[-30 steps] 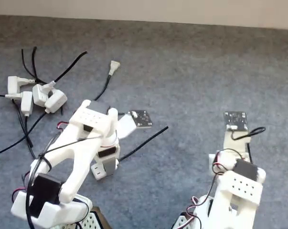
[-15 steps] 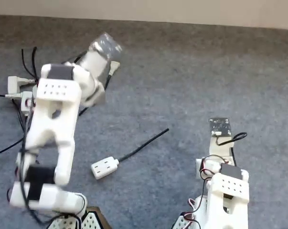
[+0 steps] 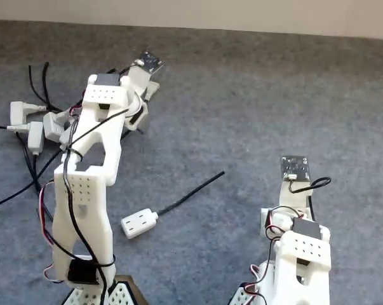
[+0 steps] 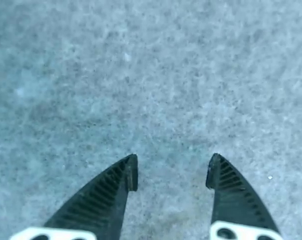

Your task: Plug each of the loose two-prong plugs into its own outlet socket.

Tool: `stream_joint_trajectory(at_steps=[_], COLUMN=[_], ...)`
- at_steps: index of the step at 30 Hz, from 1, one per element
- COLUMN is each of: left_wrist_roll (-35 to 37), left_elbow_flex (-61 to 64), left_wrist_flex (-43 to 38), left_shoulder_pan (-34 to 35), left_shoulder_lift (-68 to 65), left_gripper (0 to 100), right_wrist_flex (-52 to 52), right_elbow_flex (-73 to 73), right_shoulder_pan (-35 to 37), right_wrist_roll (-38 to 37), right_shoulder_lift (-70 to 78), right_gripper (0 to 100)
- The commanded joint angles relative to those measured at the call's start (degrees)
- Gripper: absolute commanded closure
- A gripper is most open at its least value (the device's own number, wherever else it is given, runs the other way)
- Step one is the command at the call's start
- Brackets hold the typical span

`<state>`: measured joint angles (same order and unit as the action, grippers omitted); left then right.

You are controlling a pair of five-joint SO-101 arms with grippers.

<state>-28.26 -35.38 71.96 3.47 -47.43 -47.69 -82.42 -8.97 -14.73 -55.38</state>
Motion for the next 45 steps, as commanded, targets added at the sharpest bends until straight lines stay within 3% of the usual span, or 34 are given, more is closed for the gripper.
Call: stream_joint_trajectory(at_steps=[1, 5, 11, 15, 24, 30, 37, 41, 45], left_wrist_roll=[0.2, 0.2, -0.1, 0.0, -0.2, 0.0, 1.1, 1.3, 1.1], left_elbow_flex=[-8.9, -16.0, -29.4, -31.3, -4.0, 14.2, 34.5, 37.8, 36.9], left_wrist_flex=[5.1, 13.3, 28.1, 30.2, 30.1, 28.0, 21.8, 20.8, 21.2], left_shoulder_pan=[0.9, -0.6, -6.9, -12.4, -31.0, -42.4, -54.5, -55.4, -48.8], left_shoulder_lift=[-4.8, -6.2, -6.2, -3.3, 19.1, 35.2, 43.5, 45.1, 46.8], left_gripper=[86, 100, 100, 100, 100, 100, 99, 92, 77], right_wrist_flex=[0.7, 0.7, 0.7, 0.7, 0.8, 0.7, 0.7, 0.7, 0.7], right_elbow_flex=[0.2, 0.2, 0.2, 0.2, 1.6, 2.2, 2.1, 2.0, 2.0], right_shoulder_pan=[0.4, 0.4, 0.2, 0.0, -9.6, -10.0, -9.9, -9.5, -9.5], right_wrist_roll=[0.6, 0.6, 0.9, 0.9, 6.5, 6.7, 6.7, 6.7, 6.6], right_shoulder_lift=[0.0, 0.0, 0.0, 0.0, -0.1, -0.1, -0.1, -0.1, -0.1], right_gripper=[78.1, 78.1, 78.1, 78.1, 78.2, 78.2, 78.2, 78.2, 78.2])
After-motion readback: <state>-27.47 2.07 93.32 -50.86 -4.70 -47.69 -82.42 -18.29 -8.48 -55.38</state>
